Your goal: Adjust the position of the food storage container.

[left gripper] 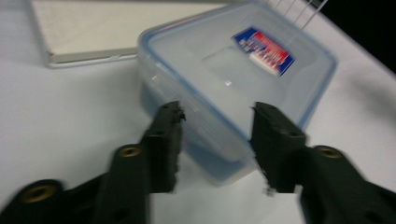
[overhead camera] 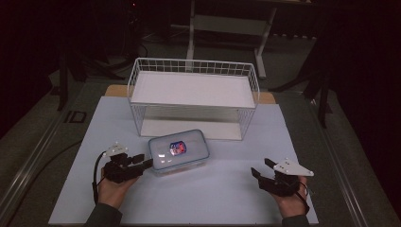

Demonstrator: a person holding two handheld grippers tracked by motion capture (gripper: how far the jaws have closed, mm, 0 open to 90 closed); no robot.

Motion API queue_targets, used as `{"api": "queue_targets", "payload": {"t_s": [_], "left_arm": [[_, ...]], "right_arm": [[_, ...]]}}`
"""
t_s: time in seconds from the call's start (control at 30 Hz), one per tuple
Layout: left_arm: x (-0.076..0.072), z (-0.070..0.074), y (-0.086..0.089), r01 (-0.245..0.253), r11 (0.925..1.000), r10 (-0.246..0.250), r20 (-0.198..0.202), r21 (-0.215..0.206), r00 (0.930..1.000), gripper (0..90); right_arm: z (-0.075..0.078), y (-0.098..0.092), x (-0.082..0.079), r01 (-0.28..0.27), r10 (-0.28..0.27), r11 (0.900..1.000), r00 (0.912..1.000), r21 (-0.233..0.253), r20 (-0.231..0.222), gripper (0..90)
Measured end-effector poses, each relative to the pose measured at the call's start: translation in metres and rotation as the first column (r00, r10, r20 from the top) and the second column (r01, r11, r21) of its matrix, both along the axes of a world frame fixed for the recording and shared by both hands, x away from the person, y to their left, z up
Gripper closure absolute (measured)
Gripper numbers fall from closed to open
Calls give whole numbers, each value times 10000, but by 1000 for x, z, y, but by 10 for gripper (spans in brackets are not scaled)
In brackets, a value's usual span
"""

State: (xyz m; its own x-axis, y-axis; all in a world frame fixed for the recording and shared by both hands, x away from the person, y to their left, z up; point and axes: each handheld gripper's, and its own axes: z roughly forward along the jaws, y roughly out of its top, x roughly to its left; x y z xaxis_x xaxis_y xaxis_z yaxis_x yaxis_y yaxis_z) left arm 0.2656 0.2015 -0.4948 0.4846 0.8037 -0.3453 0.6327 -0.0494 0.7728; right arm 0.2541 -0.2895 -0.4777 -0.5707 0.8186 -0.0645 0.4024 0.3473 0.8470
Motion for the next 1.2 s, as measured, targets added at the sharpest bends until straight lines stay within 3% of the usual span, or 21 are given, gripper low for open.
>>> {"api": "queue_targets", "payload": {"t_s": [0.07,0.17,0.27,0.4,0.7,0.83,0.93,1.2], "left_arm": [[3,-1,-3,51,9999,-53,-114,-163,9999,407],[7,0,-8,138,9999,-138,-43,-8,9999,351],[11,0,-11,150,9998,-152,-151,-151,9998,325],[14,-3,-12,210,9997,-216,-377,-151,9991,320],[18,-7,-11,153,9995,-167,-525,-275,9985,320],[17,-7,-12,154,9998,-158,-383,-83,9991,319],[15,-7,-16,-35,9993,37,-33,363,10000,326],[16,-7,-13,-219,9992,220,-46,327,9997,300]], "right_arm": [[-1,2,1,-34,34,10000,10000,14,-43,362],[-1,5,3,-108,111,9996,9999,253,-128,356],[3,11,7,-173,194,9965,9995,814,-250,324],[14,28,14,-575,619,9914,9975,1179,-338,320],[24,81,40,-1465,1510,9795,9883,1380,-227,321],[23,100,54,-1769,1861,9719,9814,1556,-467,311],[20,114,62,-2110,2208,9669,9737,1435,-560,306],[20,137,80,-2441,2601,9590,9599,1436,-1049,300]]}}
